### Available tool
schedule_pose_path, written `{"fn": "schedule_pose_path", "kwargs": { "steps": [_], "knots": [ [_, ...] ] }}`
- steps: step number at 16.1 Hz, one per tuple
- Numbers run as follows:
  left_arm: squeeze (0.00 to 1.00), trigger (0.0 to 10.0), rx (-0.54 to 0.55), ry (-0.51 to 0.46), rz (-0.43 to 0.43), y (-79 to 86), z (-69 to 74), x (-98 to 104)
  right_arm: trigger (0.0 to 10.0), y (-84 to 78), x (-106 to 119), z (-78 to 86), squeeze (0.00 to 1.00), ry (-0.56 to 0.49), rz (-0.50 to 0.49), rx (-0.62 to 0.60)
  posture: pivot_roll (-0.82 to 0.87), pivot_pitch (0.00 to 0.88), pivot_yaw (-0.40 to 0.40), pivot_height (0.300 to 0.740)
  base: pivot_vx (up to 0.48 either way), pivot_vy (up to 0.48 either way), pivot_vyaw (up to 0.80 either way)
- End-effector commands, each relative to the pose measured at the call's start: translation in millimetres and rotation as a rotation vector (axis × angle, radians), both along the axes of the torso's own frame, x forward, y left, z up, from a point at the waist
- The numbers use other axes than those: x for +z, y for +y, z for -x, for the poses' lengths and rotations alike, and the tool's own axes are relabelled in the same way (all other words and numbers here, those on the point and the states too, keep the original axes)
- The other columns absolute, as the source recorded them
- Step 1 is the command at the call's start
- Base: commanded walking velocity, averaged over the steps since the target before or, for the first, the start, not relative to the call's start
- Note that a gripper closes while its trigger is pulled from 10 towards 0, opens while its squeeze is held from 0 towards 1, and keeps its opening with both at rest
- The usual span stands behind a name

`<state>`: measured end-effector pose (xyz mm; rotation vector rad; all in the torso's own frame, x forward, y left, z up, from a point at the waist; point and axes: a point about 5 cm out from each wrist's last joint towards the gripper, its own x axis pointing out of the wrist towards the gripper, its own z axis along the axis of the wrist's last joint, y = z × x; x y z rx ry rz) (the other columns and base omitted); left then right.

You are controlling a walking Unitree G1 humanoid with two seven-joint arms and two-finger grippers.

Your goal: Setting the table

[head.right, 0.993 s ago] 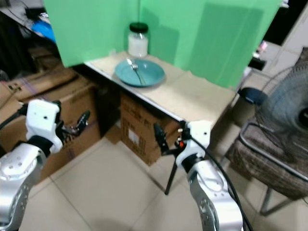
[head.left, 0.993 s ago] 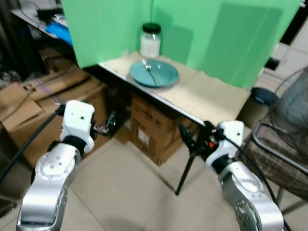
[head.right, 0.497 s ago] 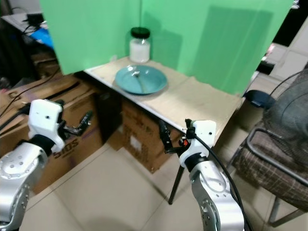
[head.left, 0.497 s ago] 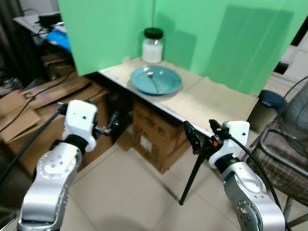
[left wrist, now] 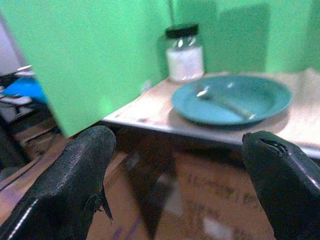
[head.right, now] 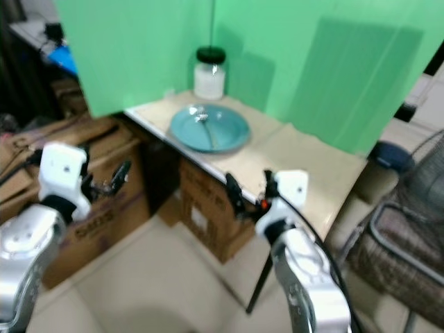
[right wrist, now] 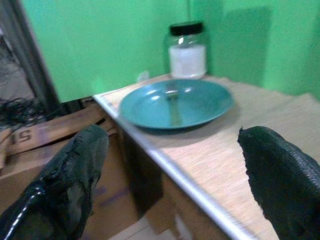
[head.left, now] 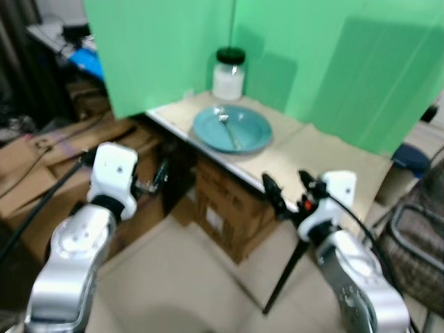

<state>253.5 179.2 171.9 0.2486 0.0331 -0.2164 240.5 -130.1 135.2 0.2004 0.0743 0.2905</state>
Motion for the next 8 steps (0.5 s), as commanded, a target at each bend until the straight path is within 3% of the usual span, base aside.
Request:
{"fn": "schedule_pose_path", "kwargs": {
  "steps": [1, 2, 8],
  "knots": [
    [0.00, 10.0, -0.031, -0.001, 0.005, -7.7, 1.2, 0.0, 10.0, -6.7, -0.8, 0.4, 1.00, 0.005, 0.009, -0.026, 0.10, 0.000, -0.040, 0.740, 0.371, 0.000, 0.80],
    [0.00, 10.0, -0.032, 0.000, 0.003, -7.8, 1.2, -0.2, 10.0, -6.6, -0.3, 0.3, 1.00, 0.004, 0.009, -0.025, 0.10, 0.000, -0.040, 0.740, 0.371, 0.000, 0.80],
    [0.00, 10.0, -0.048, 0.004, -0.003, -9.2, 1.8, -0.9, 10.0, -7.1, 1.6, -1.2, 1.00, 0.006, 0.019, -0.031, 0.10, 0.000, -0.040, 0.740, 0.372, 0.000, 0.00]
  ]
}}
